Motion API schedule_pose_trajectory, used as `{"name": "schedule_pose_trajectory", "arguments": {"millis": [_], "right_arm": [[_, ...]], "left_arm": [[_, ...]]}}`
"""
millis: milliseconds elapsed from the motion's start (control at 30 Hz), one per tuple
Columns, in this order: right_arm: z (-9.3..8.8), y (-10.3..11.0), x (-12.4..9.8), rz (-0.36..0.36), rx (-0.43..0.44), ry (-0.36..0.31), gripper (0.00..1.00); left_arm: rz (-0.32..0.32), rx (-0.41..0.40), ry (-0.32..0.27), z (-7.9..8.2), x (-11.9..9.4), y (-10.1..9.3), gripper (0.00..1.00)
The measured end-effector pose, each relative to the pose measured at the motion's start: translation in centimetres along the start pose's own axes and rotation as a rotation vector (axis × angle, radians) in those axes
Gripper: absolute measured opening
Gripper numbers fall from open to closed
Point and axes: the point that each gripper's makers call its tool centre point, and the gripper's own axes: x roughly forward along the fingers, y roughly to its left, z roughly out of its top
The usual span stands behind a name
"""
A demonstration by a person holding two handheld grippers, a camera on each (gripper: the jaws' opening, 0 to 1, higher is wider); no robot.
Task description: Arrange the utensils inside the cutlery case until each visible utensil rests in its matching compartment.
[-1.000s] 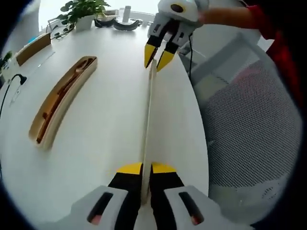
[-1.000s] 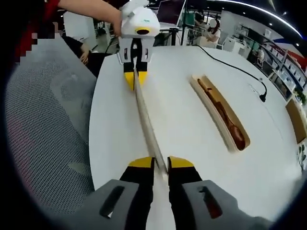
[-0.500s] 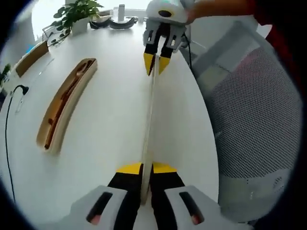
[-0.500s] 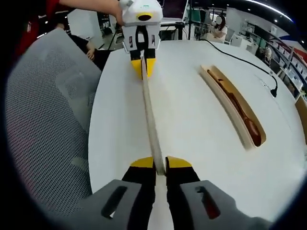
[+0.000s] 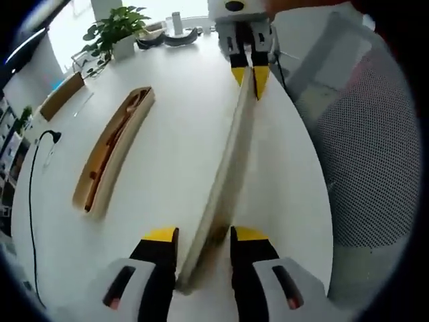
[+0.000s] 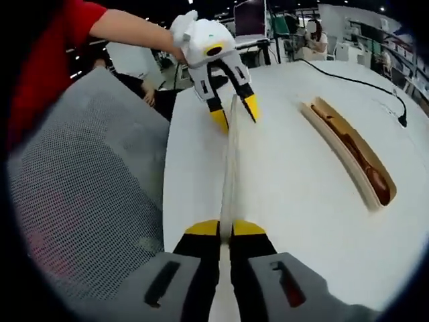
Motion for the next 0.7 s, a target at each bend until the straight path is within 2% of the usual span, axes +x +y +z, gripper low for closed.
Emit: {"name": "schedule_pose_trajectory", "arguments": {"millis": [33, 67, 100, 133, 167, 267, 300, 333, 367, 400, 500, 533, 600, 700], "right_arm": [[0.6, 0.7, -0.3, 0.046, 0.095, -0.007, 0.0], [1.1, 0.9, -0.5, 0.057, 0.139, -0.021, 0.0], [1.8, 1.0, -0.9, 0.068, 0.198, -0.045, 0.0], [2.1, 1.1, -1.0, 0.073, 0.207, -0.056, 0.0], [2.7, 1.4, -1.3, 0.106, 0.285, -0.08, 0.0], [3.2, 2.6, -1.9, 0.206, 0.49, -0.071, 0.0], [3.1, 2.6, -1.8, 0.194, 0.445, -0.083, 0.0], [3.3, 2.7, -1.8, 0.195, 0.453, -0.098, 0.0], [3.6, 3.6, -2.0, 0.258, 0.595, -0.094, 0.0], [3.8, 4.0, -2.2, 0.299, 0.65, -0.083, 0.0], [3.9, 4.3, -2.6, 0.294, 0.609, -0.108, 0.0], [4.3, 4.7, -2.8, 0.317, 0.64, -0.117, 0.0], [4.5, 4.7, -3.0, 0.329, 0.701, -0.109, 0.0], [5.1, 4.3, -3.2, 0.315, 0.729, -0.128, 0.0]], "left_arm": [[0.01, 0.045, -0.034, 0.7, -0.2, 0.0, 0.35], [0.017, 0.063, -0.046, 1.1, -0.5, -0.3, 0.38], [0.01, 0.048, -0.039, 1.2, -0.7, -0.7, 0.44], [0.029, 0.077, -0.065, 1.8, -1.0, -0.8, 0.49], [0.042, 0.096, -0.088, 2.4, -1.2, -0.9, 0.52], [0.057, 0.109, -0.072, 2.2, -1.3, -1.3, 0.49], [0.059, 0.122, -0.07, 2.1, -1.3, -1.3, 0.49], [0.073, 0.141, -0.063, 2.0, -1.3, -1.3, 0.5], [0.069, 0.14, -0.059, 1.9, -1.2, -1.5, 0.5], [0.065, 0.14, -0.059, 1.9, -1.4, -1.8, 0.49], [0.065, 0.165, -0.065, 2.0, -1.8, -2.4, 0.47], [0.059, 0.179, -0.05, 1.8, -1.9, -2.6, 0.44], [0.054, 0.191, -0.056, 1.9, -2.1, -2.9, 0.44], [0.081, 0.205, -0.047, 2.1, -2.6, -2.7, 0.43]]}}
